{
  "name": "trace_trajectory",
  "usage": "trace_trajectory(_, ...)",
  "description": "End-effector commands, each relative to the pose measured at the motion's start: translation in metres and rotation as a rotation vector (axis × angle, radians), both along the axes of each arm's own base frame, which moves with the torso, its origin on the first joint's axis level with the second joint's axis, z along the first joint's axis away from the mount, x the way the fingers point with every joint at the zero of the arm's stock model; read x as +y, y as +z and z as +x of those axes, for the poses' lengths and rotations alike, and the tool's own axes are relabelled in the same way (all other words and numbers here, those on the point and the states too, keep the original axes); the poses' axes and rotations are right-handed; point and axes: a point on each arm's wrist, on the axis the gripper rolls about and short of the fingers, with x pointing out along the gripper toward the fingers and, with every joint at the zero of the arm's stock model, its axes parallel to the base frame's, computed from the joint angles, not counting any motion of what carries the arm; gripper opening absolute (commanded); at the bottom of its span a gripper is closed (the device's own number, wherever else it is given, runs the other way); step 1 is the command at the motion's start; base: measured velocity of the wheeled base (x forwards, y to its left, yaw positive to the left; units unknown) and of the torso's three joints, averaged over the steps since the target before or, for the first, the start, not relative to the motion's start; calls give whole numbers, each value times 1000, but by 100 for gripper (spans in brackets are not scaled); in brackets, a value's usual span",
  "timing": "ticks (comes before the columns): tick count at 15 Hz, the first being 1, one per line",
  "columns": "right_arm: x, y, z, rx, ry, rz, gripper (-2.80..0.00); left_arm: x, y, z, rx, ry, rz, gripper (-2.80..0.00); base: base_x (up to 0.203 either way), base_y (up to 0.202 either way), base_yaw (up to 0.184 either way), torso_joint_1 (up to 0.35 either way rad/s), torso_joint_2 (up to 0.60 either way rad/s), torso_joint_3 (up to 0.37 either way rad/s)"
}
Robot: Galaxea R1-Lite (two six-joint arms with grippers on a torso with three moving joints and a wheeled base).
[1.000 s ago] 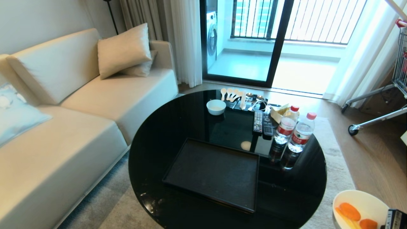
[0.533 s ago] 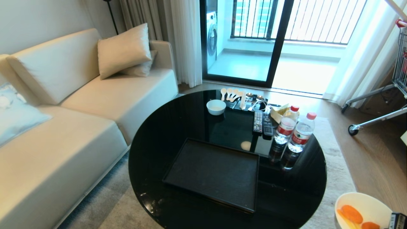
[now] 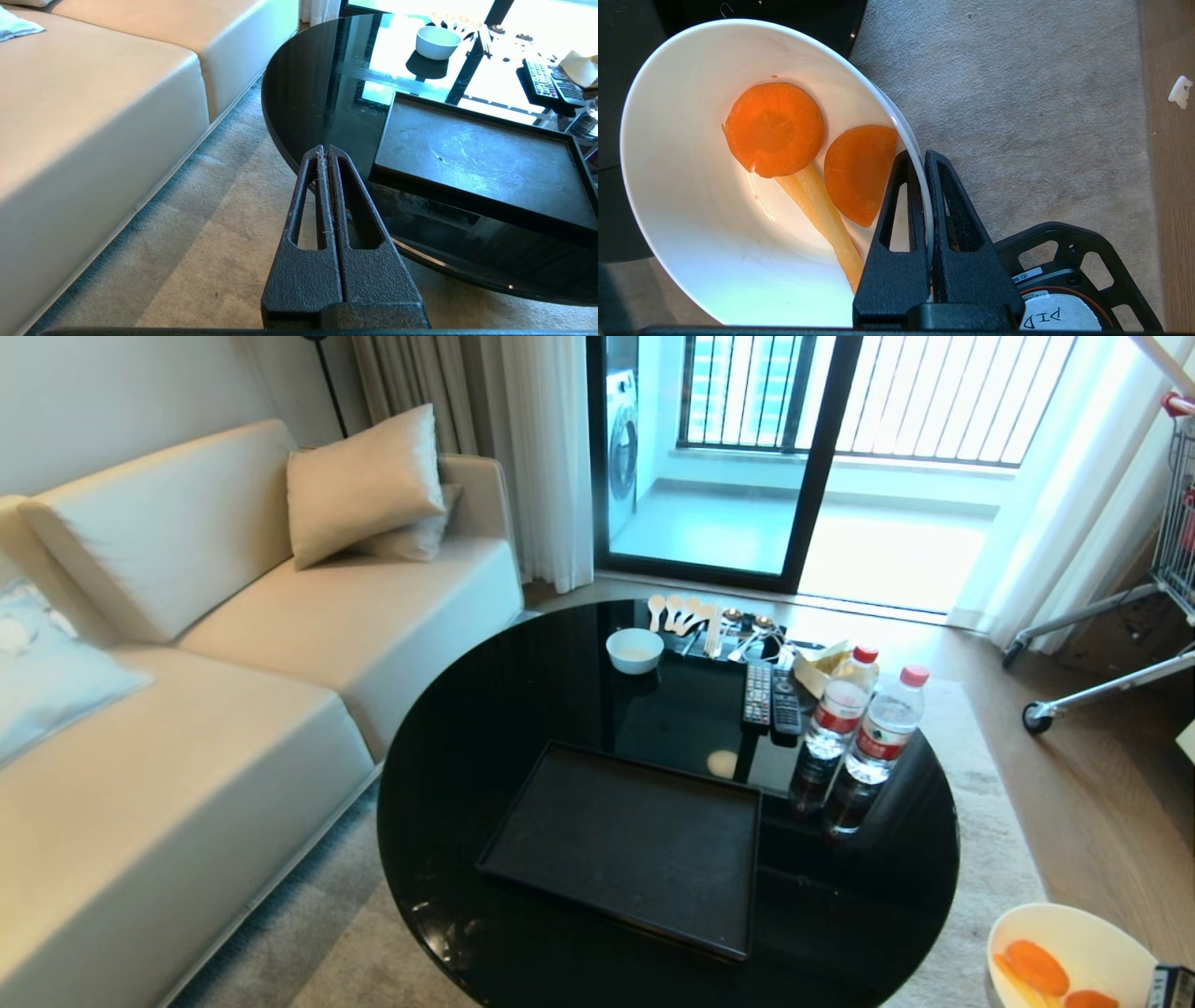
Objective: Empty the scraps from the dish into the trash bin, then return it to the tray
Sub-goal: Move the bowl over the trash can
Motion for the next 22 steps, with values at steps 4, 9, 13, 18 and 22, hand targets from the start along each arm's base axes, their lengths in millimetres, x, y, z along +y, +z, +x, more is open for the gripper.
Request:
trace_trajectory(4,1,0,3,2,-2,4,-280,0,0,0,-1,0,-1,-280,0,0,0,0,0,0)
trace_trajectory(9,1,-1,4,10,-2,3,-280,0,0,0,-1,0,-1,-280,0,0,0,0,0,0)
trace_trajectory(13,2,-2,6,17,-2,0,-280,0,0,0,-1,0,-1,-280,0,0,0,0,0,0)
trace_trajectory(18,2,-1,6,17,-1,-1,-280,0,0,0,-1,0,-1,-280,0,0,0,0,0,0)
trace_trajectory(22,2,-1,6,17,0,-1,-280,0,0,0,-1,0,-1,-280,0,0,0,0,0,0)
